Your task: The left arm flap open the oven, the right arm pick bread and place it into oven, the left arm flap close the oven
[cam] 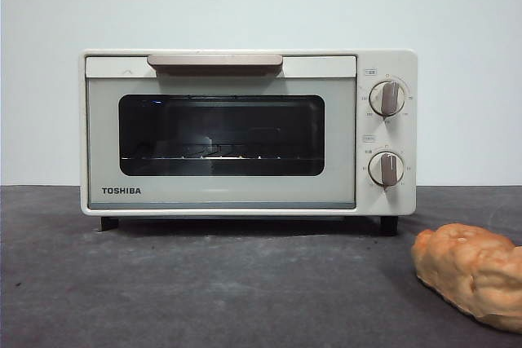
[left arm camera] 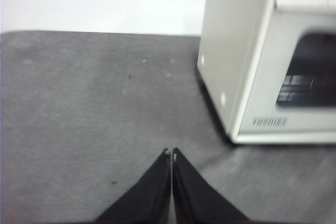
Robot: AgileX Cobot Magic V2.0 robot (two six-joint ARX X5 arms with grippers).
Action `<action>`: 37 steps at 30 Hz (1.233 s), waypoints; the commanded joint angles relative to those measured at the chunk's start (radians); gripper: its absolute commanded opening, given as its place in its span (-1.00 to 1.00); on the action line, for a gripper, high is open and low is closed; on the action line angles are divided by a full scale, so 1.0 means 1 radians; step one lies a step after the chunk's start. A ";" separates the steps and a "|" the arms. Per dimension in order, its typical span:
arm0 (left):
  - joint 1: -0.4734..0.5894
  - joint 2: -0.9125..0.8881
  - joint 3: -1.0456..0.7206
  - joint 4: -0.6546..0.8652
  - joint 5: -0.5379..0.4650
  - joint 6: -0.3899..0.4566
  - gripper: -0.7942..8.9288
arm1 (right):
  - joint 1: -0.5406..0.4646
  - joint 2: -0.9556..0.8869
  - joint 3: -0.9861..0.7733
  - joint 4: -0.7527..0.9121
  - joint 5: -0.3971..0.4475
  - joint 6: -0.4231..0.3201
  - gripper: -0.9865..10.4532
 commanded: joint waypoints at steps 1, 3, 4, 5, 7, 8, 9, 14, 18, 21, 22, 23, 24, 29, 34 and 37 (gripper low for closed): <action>0.002 -0.001 -0.017 0.014 0.001 -0.235 -0.80 | -0.001 -0.002 -0.006 0.009 -0.048 0.027 -0.81; 0.002 -0.001 -0.015 0.013 0.001 -0.260 -0.80 | -0.001 -0.002 -0.005 0.008 -0.048 0.047 -0.81; 0.002 -0.001 -0.013 0.012 0.001 -0.283 -0.80 | -0.001 -0.002 -0.005 0.006 -0.048 0.061 -0.81; 0.002 -0.001 -0.010 0.011 0.001 -0.310 -0.80 | -0.001 -0.002 -0.005 0.005 -0.047 0.074 -0.81; 0.002 -0.001 0.003 0.010 0.002 -0.375 -0.81 | -0.001 -0.002 0.000 0.005 -0.050 0.109 -0.81; 0.002 -0.001 0.012 0.010 0.002 -0.398 -0.80 | -0.001 -0.002 0.005 0.004 -0.054 0.127 -0.81; 0.002 -0.001 0.026 0.009 0.006 -0.422 -0.80 | -0.001 -0.002 0.014 0.005 -0.067 0.146 -0.81; 0.002 0.009 0.127 -0.026 0.010 -0.435 -0.80 | -0.001 -0.002 0.101 0.002 -0.090 0.176 -0.81; 0.002 0.063 0.240 -0.100 0.010 -0.426 -0.80 | -0.001 0.018 0.203 -0.019 -0.090 0.175 -0.81; 0.002 0.127 0.325 -0.161 0.014 -0.378 -0.80 | -0.001 0.058 0.295 -0.080 -0.097 0.171 -0.81; 0.002 0.153 0.357 -0.185 0.021 -0.353 -0.80 | -0.001 0.078 0.328 -0.106 -0.109 0.165 -0.81; 0.002 0.177 0.385 -0.207 0.033 -0.330 -0.80 | -0.001 0.098 0.358 -0.131 -0.127 0.154 -0.81; 0.002 0.206 0.415 -0.228 0.053 -0.302 -0.80 | -0.001 0.124 0.391 -0.159 -0.149 0.137 -0.81; 0.002 0.348 0.549 -0.348 0.169 -0.170 -0.80 | -0.001 0.268 0.549 -0.320 -0.272 0.039 -0.81; 0.000 0.471 0.657 -0.484 0.277 -0.050 -0.81 | -0.001 0.427 0.703 -0.508 -0.400 -0.074 -0.81; -0.008 0.528 0.714 -0.553 0.326 0.003 -0.81 | -0.001 0.510 0.780 -0.618 -0.443 -0.147 -0.81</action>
